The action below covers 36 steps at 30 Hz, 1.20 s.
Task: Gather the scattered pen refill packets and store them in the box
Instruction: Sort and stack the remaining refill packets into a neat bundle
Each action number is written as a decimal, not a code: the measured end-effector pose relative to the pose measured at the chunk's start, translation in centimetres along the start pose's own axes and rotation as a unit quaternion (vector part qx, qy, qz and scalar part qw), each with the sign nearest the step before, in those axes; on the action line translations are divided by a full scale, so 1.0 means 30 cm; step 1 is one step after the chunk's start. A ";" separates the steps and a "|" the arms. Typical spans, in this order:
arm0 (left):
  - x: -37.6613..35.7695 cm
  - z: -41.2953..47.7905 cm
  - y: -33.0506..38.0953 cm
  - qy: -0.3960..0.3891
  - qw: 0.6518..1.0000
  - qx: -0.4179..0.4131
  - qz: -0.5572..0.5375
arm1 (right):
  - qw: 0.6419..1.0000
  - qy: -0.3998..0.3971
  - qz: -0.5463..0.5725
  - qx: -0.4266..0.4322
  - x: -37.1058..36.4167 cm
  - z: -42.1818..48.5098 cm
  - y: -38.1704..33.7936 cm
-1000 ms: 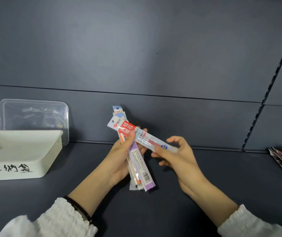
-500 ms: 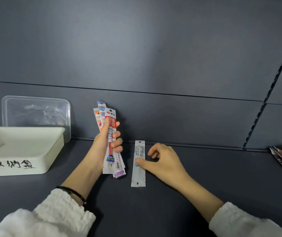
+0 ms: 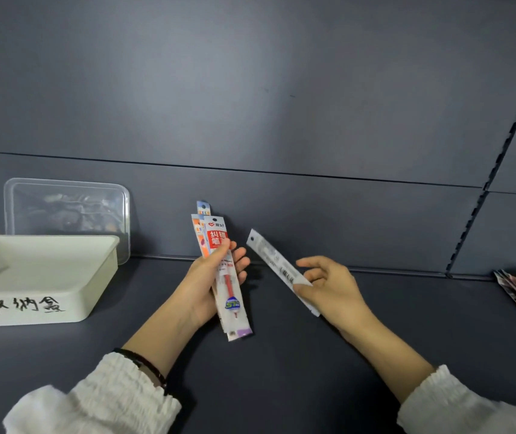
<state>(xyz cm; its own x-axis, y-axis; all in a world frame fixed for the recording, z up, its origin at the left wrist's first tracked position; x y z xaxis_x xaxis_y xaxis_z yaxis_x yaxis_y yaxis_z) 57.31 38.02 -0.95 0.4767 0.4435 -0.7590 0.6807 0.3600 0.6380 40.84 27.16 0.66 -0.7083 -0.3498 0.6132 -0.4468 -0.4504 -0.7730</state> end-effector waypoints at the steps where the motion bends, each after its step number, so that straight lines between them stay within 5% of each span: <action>1: -0.006 -0.001 -0.009 0.003 1.000 0.000 0.002 | 0.999 0.030 0.036 0.008 0.006 -0.003 -0.008; 8: -0.071 -0.032 -0.062 -0.056 0.998 0.021 -0.001 | 0.974 0.088 -0.036 0.208 -0.052 -0.101 -0.151; 15: -0.117 -0.061 -0.050 -0.113 0.993 0.001 -0.029 | 0.974 -0.006 -0.005 0.225 -0.076 -0.113 -0.157; 18: -0.148 -0.070 0.015 -0.121 0.979 -0.143 0.080 | 0.968 0.028 0.096 0.232 -0.017 -0.116 -0.171; 20: -0.173 -0.092 0.060 -0.120 0.940 -0.274 0.166 | 0.959 0.082 0.162 0.217 0.043 -0.111 -0.179; 23: -0.203 -0.128 0.028 -0.146 0.909 -0.329 0.209 | 0.951 0.105 0.198 0.213 0.100 -0.092 -0.223; 29: -0.170 -0.112 -0.106 -0.229 0.907 -0.122 0.331 | 0.955 0.013 0.118 0.271 0.074 -0.059 -0.380; 36: -0.183 -0.162 -0.133 -0.283 0.918 0.108 0.254 | 0.960 0.022 0.193 0.204 0.125 -0.025 -0.362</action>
<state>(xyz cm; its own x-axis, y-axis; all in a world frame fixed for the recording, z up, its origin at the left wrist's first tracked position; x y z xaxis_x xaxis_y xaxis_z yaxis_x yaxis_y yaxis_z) 49.28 38.14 1.31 0.9346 -0.0114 -0.3555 0.3557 0.0261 0.9342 42.62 31.35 11.22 -0.8049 -0.5237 0.2792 0.0982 -0.5814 -0.8076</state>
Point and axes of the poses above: each hand's wrist, its own z-axis towards the middle knuckle, its own x-axis out of the back of the hand, y = z × x, the point moved 5 cm from there along z, towards the middle knuckle, and after that the axes turned 12 degrees about -z, right-handed, at the moved point
